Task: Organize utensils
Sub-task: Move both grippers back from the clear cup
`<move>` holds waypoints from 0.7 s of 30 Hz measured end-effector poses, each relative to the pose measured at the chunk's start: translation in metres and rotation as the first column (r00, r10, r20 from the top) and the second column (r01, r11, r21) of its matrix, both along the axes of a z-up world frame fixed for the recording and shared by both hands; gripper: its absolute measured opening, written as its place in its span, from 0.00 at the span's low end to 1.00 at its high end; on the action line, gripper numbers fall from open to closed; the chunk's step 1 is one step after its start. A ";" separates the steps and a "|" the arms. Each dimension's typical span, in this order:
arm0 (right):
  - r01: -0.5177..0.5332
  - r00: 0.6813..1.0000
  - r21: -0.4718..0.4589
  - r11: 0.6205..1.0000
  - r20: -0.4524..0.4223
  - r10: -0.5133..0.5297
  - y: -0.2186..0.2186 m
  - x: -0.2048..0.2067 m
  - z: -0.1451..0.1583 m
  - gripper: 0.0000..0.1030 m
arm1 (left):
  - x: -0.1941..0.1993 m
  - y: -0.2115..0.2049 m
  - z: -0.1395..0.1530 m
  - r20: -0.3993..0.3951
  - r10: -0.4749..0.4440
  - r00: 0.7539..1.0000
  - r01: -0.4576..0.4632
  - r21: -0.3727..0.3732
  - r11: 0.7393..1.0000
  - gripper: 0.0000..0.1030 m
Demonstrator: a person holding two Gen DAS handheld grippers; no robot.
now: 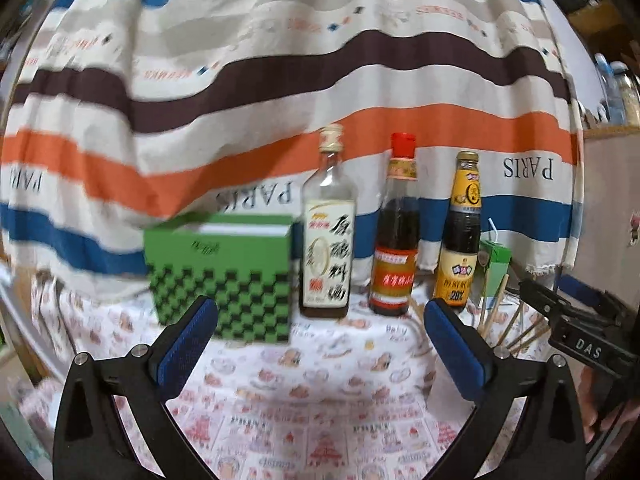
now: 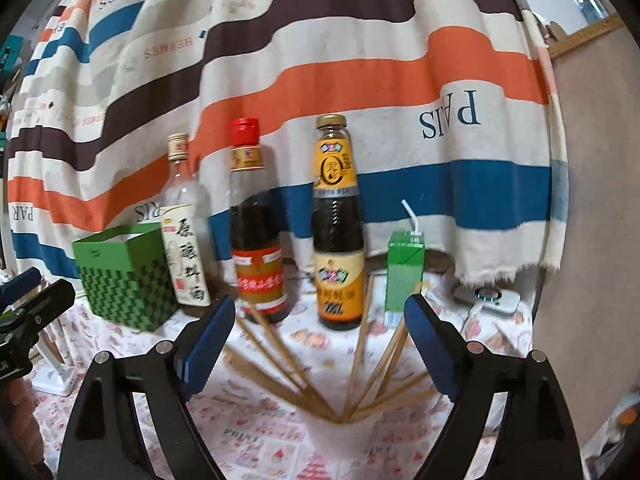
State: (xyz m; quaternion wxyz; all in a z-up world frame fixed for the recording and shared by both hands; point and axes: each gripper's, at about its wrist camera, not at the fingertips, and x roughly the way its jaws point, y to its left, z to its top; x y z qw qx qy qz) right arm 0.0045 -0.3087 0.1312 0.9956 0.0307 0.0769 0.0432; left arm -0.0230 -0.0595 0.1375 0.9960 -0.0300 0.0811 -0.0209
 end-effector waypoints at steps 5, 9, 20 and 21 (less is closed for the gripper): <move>-0.005 1.000 -0.021 1.000 0.011 0.005 0.015 -0.021 -0.021 0.86 | -0.022 0.023 -0.021 0.018 0.022 1.000 -0.022 -0.008 1.000 0.99; -0.040 0.999 -0.012 0.999 0.010 0.040 0.024 -0.031 -0.046 0.92 | -0.019 0.033 -0.045 -0.036 0.014 0.999 -0.014 -0.014 1.000 0.99; -0.005 1.000 -0.140 0.990 -0.012 0.003 0.044 -0.019 -0.101 0.98 | 0.007 0.034 -0.107 -0.136 0.046 0.990 -0.036 0.072 0.997 0.99; -0.012 1.000 -0.133 0.991 -0.017 0.010 0.043 -0.018 -0.103 0.98 | 0.011 0.035 -0.111 -0.150 0.043 0.988 -0.033 0.067 0.997 0.99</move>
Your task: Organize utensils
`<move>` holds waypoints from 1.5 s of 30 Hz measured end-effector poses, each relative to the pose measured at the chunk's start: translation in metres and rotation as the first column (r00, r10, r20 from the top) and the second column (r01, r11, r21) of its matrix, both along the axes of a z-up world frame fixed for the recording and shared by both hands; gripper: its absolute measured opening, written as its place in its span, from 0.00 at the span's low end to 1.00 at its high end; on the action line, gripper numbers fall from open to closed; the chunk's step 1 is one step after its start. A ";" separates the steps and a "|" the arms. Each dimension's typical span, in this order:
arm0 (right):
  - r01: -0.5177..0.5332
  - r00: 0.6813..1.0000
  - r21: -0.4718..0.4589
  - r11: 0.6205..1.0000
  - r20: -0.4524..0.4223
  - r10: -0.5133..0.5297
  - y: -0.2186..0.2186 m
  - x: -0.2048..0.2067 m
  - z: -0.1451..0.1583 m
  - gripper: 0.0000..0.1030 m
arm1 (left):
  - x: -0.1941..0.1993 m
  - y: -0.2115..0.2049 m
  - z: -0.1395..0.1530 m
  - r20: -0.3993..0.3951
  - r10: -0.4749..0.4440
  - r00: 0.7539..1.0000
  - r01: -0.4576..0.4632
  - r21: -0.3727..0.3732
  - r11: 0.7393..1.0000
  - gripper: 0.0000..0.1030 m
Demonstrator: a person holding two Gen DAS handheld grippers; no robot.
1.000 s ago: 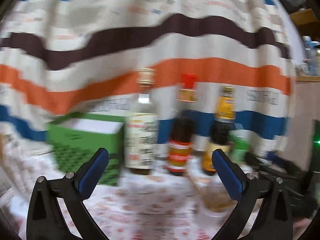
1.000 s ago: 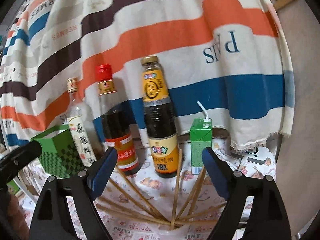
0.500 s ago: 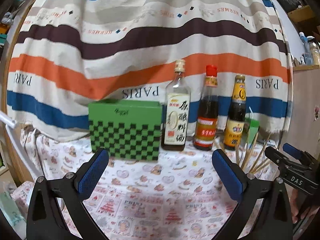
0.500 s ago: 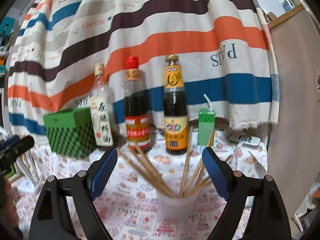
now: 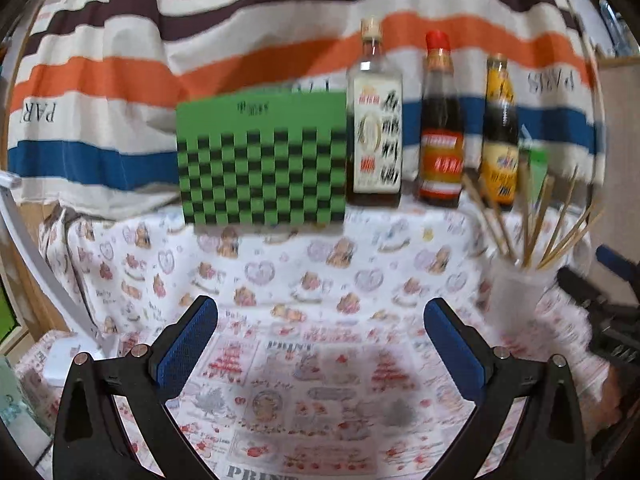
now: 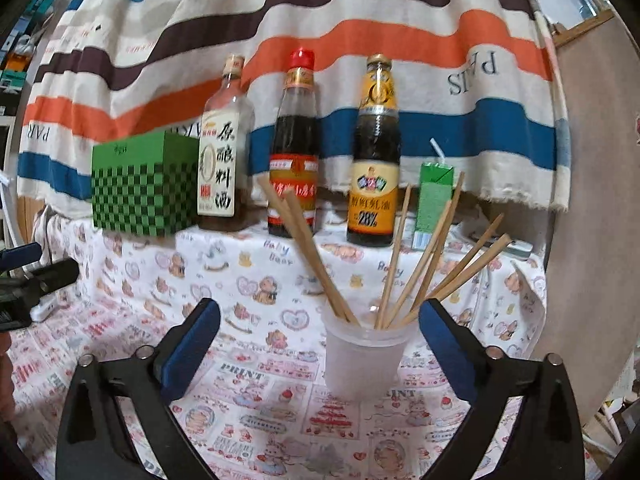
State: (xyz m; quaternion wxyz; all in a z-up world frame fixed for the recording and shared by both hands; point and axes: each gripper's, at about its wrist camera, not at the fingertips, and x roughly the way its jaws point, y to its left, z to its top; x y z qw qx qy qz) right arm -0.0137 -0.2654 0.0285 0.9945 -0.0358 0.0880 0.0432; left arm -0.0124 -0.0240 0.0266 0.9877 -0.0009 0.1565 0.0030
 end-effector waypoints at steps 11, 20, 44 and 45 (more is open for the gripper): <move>0.022 0.997 0.045 0.999 -0.082 -0.018 -0.005 0.014 -0.014 1.00 | -0.004 -0.012 -0.014 0.036 -0.012 0.999 0.010 0.038 0.999 0.99; 0.065 0.992 0.033 0.997 -0.110 -0.061 -0.006 0.019 -0.017 1.00 | 0.007 -0.012 -0.017 -0.022 -0.019 1.000 0.020 0.027 0.999 0.99; 0.020 0.994 0.037 0.999 -0.109 -0.016 -0.003 0.018 -0.017 1.00 | 0.003 -0.012 -0.016 0.005 -0.018 1.000 0.018 0.002 1.000 1.00; 0.021 0.994 0.036 0.999 -0.110 -0.017 -0.003 0.018 -0.017 1.00 | 0.003 -0.012 -0.016 0.005 -0.017 1.000 0.017 0.001 1.000 1.00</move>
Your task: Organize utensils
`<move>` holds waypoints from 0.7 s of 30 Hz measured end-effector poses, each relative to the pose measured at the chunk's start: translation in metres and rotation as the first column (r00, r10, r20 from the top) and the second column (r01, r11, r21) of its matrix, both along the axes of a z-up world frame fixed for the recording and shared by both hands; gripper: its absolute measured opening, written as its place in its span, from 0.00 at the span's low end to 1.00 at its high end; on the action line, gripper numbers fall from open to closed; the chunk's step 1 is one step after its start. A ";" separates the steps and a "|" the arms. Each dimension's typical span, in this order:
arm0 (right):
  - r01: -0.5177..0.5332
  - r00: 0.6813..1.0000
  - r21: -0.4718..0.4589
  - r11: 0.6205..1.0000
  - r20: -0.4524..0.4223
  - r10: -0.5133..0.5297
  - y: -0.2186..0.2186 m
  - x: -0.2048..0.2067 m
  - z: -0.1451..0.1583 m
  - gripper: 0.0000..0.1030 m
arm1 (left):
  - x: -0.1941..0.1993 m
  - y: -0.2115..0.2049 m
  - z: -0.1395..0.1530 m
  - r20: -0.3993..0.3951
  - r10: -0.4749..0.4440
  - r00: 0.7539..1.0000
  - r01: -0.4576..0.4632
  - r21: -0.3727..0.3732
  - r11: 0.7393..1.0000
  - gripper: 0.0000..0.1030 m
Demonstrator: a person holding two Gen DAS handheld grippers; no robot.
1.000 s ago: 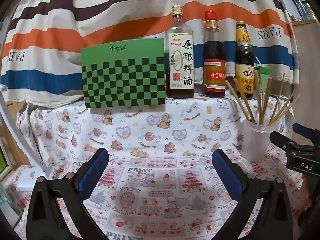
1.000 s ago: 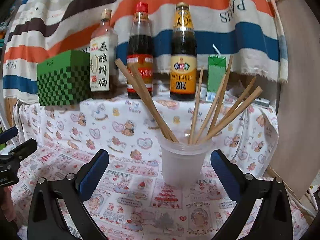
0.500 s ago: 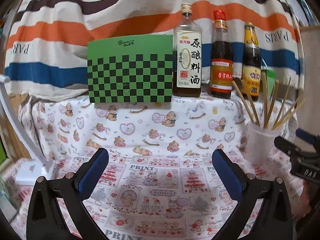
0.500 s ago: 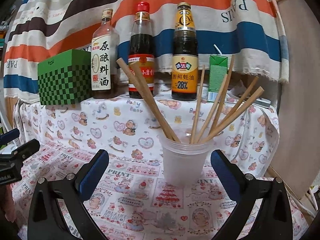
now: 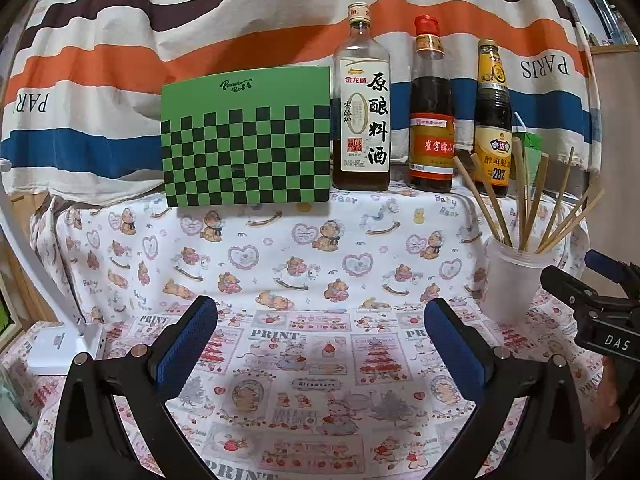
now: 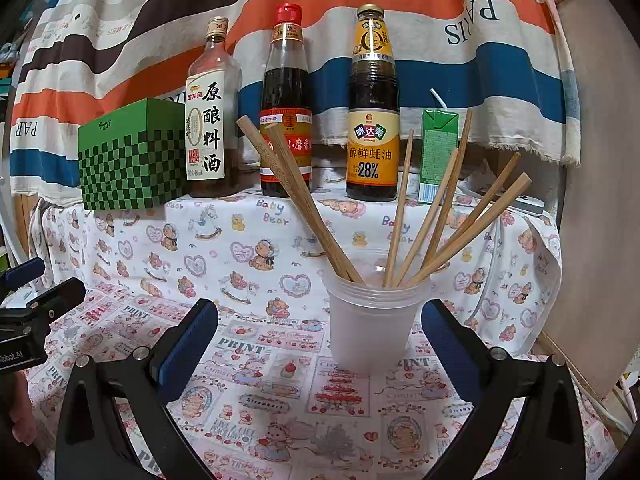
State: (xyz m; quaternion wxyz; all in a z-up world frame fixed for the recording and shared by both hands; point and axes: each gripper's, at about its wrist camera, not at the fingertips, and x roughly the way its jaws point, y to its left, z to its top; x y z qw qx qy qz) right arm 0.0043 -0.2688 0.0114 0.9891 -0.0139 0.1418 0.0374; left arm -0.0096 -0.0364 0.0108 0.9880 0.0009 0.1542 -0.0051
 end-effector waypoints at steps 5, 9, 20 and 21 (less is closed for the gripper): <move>-0.002 1.000 0.000 1.000 0.000 0.002 0.000 0.000 0.000 1.00 | -0.001 0.000 0.000 0.001 0.029 1.000 -0.029 0.002 1.000 1.00; -0.001 1.000 0.000 1.000 0.000 0.001 0.000 0.000 0.000 1.00 | -0.001 0.001 0.000 0.002 0.033 0.999 -0.033 0.006 0.999 1.00; 0.000 1.000 0.000 1.000 0.000 0.000 0.000 0.000 0.000 1.00 | 0.000 0.002 0.000 -0.002 0.041 0.999 -0.041 0.007 0.999 1.00; 0.000 1.000 0.000 1.000 0.001 0.000 0.000 0.000 0.000 1.00 | 0.000 0.002 0.000 -0.002 0.041 0.999 -0.041 0.007 0.999 1.00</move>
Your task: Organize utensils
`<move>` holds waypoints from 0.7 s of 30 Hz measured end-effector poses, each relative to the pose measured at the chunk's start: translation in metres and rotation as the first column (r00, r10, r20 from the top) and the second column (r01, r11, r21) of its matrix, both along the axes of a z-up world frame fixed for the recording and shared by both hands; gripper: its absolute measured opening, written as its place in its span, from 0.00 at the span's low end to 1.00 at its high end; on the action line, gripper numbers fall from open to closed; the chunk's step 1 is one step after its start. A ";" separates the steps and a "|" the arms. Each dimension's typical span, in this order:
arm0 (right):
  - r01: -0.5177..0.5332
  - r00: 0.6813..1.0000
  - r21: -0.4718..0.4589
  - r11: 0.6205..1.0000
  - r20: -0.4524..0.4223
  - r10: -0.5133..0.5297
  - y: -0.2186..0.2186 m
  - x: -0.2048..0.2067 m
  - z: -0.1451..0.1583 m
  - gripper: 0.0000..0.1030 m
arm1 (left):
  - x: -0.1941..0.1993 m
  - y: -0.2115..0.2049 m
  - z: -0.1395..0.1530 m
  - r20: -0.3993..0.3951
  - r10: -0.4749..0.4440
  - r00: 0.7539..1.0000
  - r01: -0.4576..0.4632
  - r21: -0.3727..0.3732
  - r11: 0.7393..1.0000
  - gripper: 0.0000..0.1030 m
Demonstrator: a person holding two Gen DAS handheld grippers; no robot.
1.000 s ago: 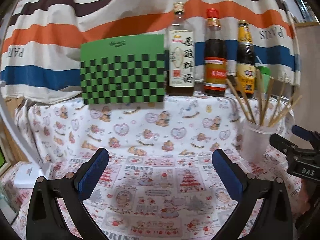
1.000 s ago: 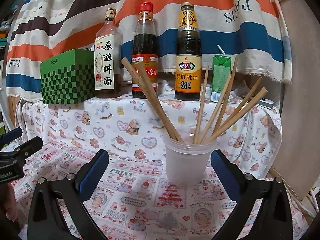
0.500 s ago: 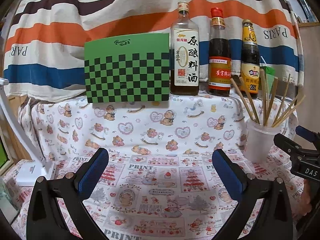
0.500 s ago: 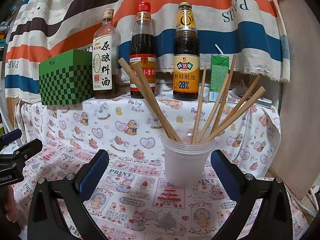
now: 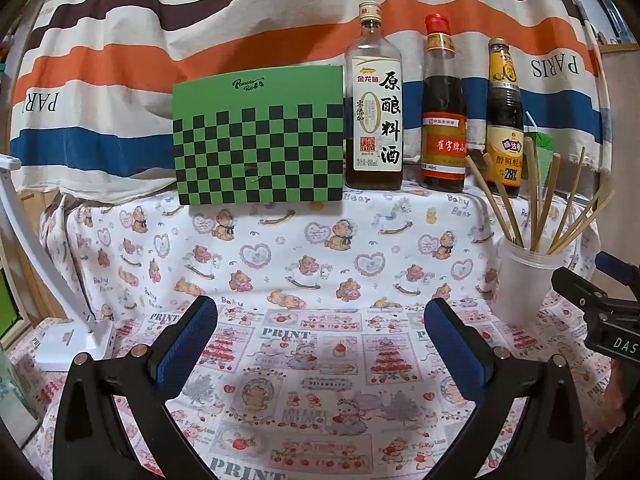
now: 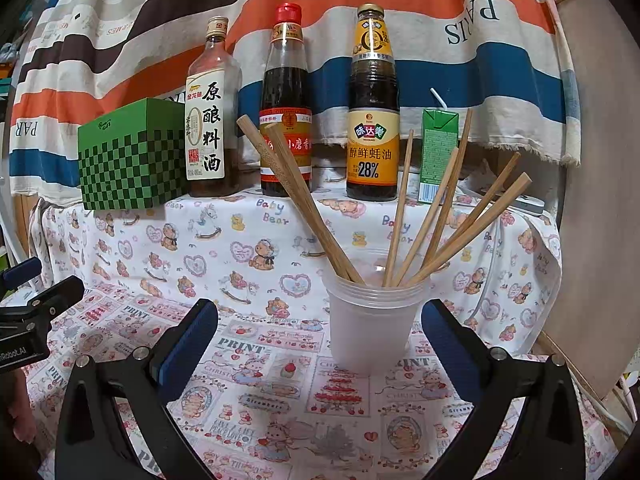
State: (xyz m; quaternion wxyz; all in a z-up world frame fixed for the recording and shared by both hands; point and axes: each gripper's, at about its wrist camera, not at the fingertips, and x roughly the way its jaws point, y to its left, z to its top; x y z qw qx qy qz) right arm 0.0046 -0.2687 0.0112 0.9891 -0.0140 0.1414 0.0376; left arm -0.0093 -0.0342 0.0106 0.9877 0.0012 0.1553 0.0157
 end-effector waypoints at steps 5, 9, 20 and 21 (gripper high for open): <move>-0.001 1.000 0.000 1.000 0.000 0.001 0.000 0.000 0.000 1.00 | 0.000 0.000 0.000 -0.001 0.000 1.000 0.000 0.000 1.000 1.00; -0.001 1.000 0.000 1.000 -0.001 0.001 0.000 0.000 0.000 1.00 | 0.000 0.000 0.000 -0.002 0.000 1.000 0.000 0.000 1.000 1.00; -0.001 1.000 0.000 1.000 0.000 0.001 0.000 0.000 0.000 1.00 | 0.000 -0.001 0.000 -0.001 -0.002 1.000 0.002 0.000 1.000 1.00; -0.001 1.000 -0.001 1.000 0.000 0.001 0.000 0.000 0.000 1.00 | 0.000 0.000 0.000 -0.001 -0.001 1.000 0.001 -0.001 1.000 1.00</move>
